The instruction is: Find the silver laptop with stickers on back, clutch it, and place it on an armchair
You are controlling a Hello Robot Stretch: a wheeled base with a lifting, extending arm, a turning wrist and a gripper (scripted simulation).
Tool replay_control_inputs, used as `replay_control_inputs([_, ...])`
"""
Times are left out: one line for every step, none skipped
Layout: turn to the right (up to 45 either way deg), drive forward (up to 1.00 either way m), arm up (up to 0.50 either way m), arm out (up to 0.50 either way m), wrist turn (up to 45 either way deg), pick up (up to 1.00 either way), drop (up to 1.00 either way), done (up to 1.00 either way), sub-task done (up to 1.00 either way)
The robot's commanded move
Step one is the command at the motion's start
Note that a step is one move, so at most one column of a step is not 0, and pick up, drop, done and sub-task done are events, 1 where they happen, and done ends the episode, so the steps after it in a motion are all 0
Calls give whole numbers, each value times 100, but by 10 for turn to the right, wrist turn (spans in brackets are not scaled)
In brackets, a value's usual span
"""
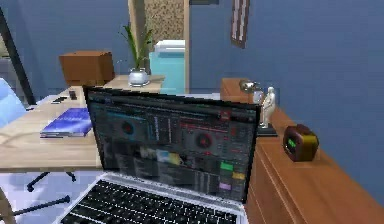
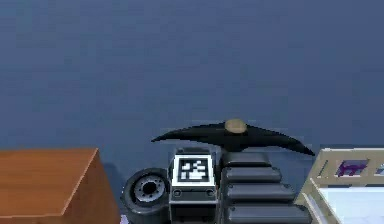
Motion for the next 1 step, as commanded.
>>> replay_control_inputs([0,100,0,0,0,0,0,0,0])
